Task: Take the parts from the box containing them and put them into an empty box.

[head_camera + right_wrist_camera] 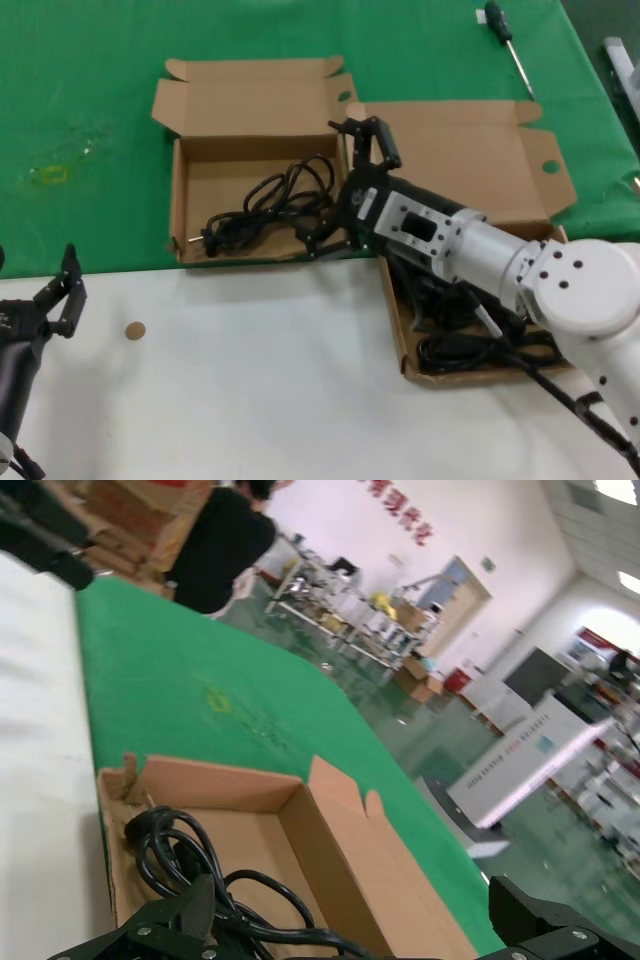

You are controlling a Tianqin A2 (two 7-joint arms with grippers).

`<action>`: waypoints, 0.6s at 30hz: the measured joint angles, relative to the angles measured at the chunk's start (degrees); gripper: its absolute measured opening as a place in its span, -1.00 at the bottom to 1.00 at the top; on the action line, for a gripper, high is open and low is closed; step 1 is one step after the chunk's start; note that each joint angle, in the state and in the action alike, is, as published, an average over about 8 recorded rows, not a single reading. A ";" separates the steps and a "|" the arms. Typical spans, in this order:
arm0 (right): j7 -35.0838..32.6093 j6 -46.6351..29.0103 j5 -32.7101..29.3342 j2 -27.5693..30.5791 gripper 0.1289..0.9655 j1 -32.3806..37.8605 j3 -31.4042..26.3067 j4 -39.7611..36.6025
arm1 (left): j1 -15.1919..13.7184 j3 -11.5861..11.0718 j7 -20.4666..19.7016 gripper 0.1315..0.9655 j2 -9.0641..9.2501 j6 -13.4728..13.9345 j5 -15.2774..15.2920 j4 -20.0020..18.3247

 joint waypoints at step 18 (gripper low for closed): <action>6.43 8.16 5.34 -0.13 1.00 -11.04 6.50 6.80 | 0.00 0.00 0.02 0.45 0.00 0.00 -0.01 0.00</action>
